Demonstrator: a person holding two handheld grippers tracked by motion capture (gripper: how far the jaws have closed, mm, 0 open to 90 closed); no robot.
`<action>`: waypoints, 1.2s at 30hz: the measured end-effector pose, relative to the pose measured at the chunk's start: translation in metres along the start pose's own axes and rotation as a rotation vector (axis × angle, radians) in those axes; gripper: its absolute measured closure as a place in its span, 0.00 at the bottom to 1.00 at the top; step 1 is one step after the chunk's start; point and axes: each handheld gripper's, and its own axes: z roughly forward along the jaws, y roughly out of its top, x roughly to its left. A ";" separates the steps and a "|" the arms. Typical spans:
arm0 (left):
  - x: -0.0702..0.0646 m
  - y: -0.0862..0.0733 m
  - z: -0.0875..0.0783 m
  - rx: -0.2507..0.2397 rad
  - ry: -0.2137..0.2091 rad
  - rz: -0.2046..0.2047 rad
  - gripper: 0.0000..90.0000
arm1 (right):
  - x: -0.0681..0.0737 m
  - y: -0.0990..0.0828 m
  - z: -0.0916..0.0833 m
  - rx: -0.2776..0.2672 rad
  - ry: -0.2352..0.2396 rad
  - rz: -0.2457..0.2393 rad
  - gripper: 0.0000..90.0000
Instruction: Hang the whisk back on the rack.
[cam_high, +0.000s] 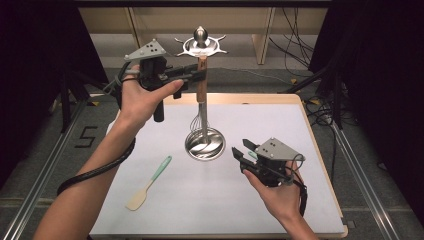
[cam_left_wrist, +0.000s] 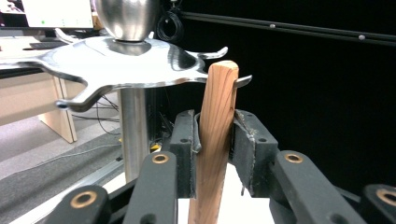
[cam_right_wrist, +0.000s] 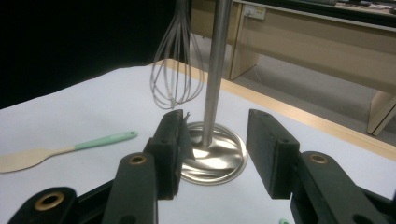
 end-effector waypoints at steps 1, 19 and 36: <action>0.000 0.000 -0.001 -0.005 0.017 0.002 0.74 | 0.000 0.000 0.000 0.002 0.002 0.005 0.64; -0.017 -0.003 -0.029 -0.056 0.153 0.133 0.78 | -0.010 -0.005 -0.009 0.048 -0.022 0.008 0.69; -0.017 0.003 -0.034 -0.132 0.238 0.115 0.99 | -0.030 -0.029 -0.029 0.139 -0.094 0.084 0.87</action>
